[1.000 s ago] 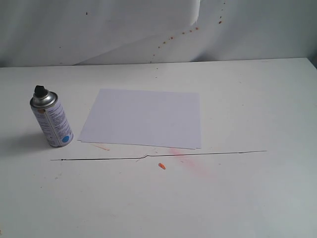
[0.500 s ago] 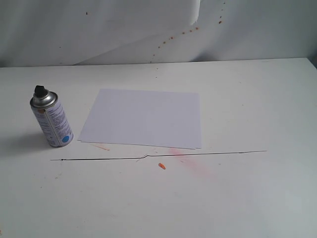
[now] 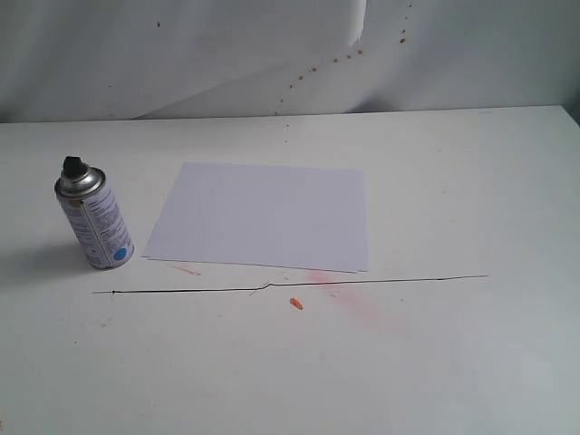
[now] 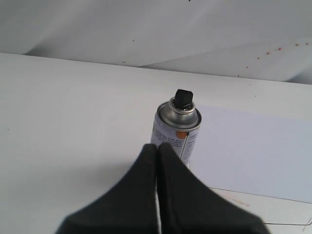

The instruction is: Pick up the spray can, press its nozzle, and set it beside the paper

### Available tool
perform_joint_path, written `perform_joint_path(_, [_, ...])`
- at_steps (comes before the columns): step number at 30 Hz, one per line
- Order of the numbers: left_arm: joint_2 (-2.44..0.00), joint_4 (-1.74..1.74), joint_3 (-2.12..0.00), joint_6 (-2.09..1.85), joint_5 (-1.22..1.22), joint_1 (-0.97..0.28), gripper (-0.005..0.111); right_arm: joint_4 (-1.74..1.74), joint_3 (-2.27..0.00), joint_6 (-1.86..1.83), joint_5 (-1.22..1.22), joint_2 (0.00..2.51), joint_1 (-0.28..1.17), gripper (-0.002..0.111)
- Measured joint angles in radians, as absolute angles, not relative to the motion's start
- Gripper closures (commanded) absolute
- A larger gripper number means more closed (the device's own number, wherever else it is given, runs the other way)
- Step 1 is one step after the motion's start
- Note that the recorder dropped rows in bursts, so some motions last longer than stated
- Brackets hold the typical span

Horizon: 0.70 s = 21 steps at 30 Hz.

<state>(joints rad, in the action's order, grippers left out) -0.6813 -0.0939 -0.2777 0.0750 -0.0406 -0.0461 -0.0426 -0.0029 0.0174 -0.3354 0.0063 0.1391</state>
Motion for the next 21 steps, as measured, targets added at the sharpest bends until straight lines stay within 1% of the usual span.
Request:
perform_joint_path(16, [-0.716, -0.094, -0.278, 0.082, -0.007, -0.046, 0.107, -0.043, -0.003, 0.017, -0.335, 0.006, 0.139, 0.108])
perform_joint_path(21, [-0.835, -0.094, -0.252, 0.149, 0.101, -0.046, 0.107, -0.043, -0.003, 0.017, -0.335, 0.006, 0.139, 0.108])
